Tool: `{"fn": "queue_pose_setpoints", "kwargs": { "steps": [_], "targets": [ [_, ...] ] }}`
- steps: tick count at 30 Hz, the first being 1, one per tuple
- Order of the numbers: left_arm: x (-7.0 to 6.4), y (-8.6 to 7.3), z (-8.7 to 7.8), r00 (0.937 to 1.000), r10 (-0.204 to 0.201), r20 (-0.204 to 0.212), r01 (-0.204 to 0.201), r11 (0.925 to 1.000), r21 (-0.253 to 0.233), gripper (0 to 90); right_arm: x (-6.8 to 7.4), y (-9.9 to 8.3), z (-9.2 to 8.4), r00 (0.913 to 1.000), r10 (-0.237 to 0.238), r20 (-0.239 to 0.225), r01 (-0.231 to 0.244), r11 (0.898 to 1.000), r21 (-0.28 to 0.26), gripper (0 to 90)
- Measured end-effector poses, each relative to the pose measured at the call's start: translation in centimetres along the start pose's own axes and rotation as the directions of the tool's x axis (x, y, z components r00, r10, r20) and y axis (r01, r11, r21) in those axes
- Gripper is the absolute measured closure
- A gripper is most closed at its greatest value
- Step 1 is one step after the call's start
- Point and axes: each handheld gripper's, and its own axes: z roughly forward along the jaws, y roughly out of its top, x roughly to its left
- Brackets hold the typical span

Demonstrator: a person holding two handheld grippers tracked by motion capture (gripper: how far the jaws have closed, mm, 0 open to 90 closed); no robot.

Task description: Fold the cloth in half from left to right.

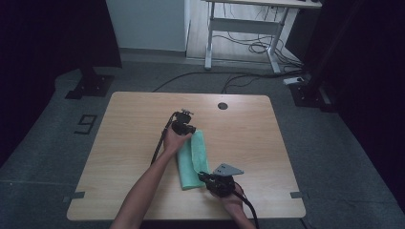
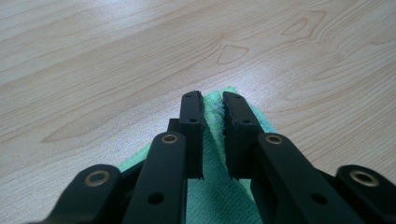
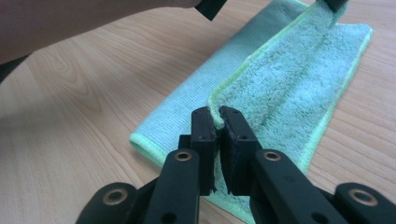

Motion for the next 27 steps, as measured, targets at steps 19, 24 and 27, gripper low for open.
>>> {"fn": "queue_pose_setpoints", "kwargs": {
  "steps": [19, 24, 27],
  "targets": [
    [-0.6, -0.4, -2.2, 0.9995, 0.028, 0.015, -0.027, 0.9973, -0.068, 51.3, -1.2, -0.9, -0.6, 0.9849, 0.045, 0.167, -0.057, 0.996, 0.069, 50.2],
    [0.2, -1.7, -3.7, 0.9994, 0.033, 0.014, -0.032, 0.9976, -0.062, 49.1, -1.4, -0.6, -1.0, 0.9836, 0.047, 0.174, -0.058, 0.997, 0.055, 46.9],
    [0.5, -2.3, -4.2, 0.9994, 0.03, 0.016, -0.029, 0.9975, -0.064, 48.4, -1.4, -0.5, -1.1, 0.9859, 0.041, 0.162, -0.049, 0.998, 0.049, 47.3]
  ]
}}
